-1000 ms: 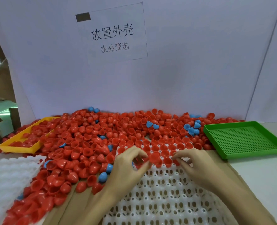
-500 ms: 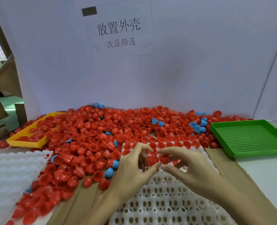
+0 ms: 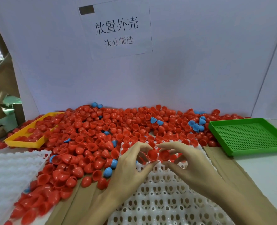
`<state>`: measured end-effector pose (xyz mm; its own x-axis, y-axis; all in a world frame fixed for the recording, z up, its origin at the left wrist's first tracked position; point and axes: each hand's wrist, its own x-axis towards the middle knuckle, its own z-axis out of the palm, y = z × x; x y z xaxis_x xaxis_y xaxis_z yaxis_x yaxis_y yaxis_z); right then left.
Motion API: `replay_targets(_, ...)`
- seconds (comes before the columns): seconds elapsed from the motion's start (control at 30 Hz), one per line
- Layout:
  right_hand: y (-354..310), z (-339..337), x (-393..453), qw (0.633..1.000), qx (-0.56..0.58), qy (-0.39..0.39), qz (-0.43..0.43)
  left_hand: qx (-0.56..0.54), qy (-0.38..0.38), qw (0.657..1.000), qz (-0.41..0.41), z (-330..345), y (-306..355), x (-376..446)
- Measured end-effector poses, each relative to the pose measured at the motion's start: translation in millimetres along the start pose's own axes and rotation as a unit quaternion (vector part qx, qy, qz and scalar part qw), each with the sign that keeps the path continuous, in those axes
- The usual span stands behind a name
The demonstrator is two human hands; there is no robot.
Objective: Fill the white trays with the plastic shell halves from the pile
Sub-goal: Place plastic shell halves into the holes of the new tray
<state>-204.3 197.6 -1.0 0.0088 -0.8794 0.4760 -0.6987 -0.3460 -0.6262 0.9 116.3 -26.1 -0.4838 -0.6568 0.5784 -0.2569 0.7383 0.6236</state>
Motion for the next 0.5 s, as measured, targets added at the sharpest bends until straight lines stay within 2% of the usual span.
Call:
replay_targets(0.37, -4.9, 2.2, 0.1, 0.999, 0.033, -0.009, -0.003, -0.011, -0.006, 1.000, -0.021, -0.1, -3.2, -0.6)
replay_targets(0.5, -4.6, 6.5, 0.3, 0.997, 0.069, 0.008, 0.026, -0.025, -0.051, 0.997, -0.058, 2.5, -5.7, -2.2)
